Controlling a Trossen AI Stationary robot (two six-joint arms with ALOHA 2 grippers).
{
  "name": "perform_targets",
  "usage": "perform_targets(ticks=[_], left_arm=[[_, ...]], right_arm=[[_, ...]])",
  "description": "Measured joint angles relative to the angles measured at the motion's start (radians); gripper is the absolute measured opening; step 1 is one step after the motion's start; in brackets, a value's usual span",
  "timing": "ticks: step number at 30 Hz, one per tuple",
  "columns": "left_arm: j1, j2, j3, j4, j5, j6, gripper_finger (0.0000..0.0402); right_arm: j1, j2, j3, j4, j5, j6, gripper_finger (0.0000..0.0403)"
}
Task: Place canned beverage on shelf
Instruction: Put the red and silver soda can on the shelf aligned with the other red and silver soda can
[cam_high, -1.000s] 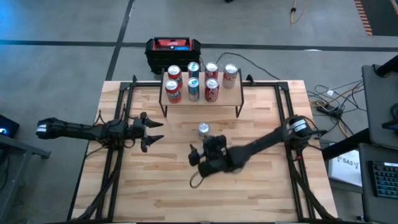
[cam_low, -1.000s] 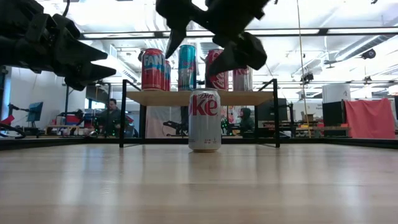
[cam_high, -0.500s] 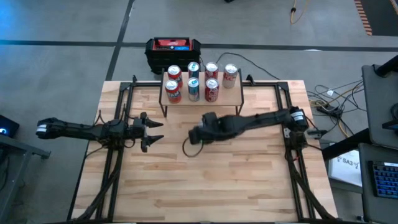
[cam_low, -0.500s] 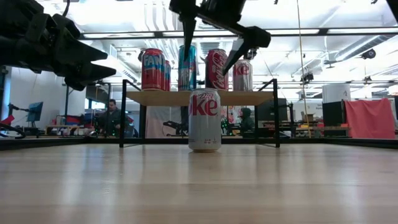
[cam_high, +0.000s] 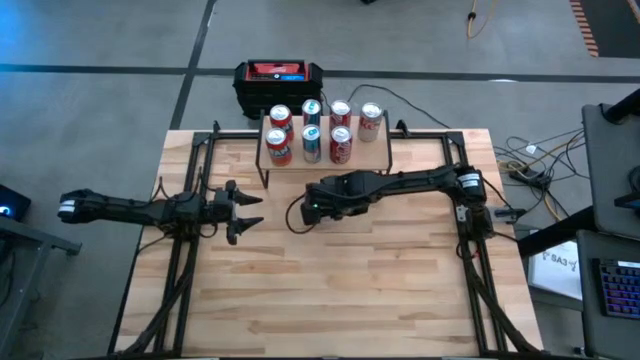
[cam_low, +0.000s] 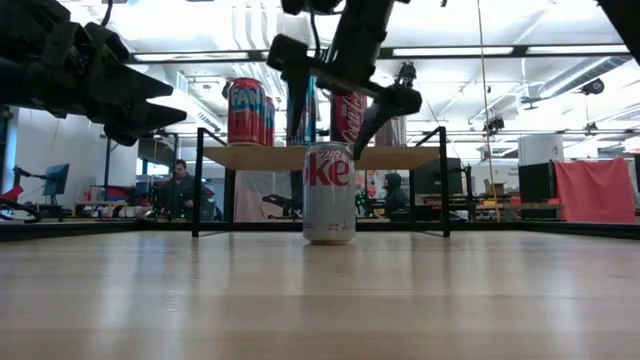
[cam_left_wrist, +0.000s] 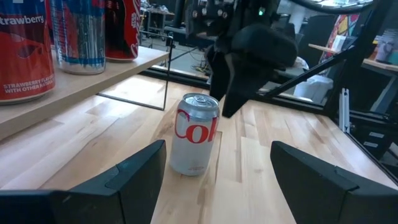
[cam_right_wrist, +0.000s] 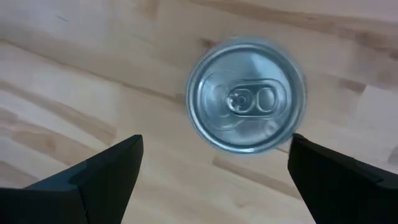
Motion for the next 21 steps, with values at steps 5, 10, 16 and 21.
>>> perform_targets(ticks=[5,10,16,21], left_arm=[[0.0,0.002,0.0,0.0,0.0,0.0,0.0275],[0.0,0.002,0.0,0.0,0.0,0.0,0.0275],[0.0,0.002,0.0,0.0,0.0,0.0,0.0275],[0.0,0.002,0.0,0.0,0.0,0.0,0.0275]], right_arm=[[-0.023,0.03,0.0,0.007,-0.021,-0.007,0.0373],[-0.04,0.031,-0.001,0.003,-0.003,-0.01,0.0373],[-0.041,0.031,-0.001,-0.002,0.073,0.003,0.0362],[-0.049,0.045,-0.001,0.002,0.08,-0.006,0.0338]])
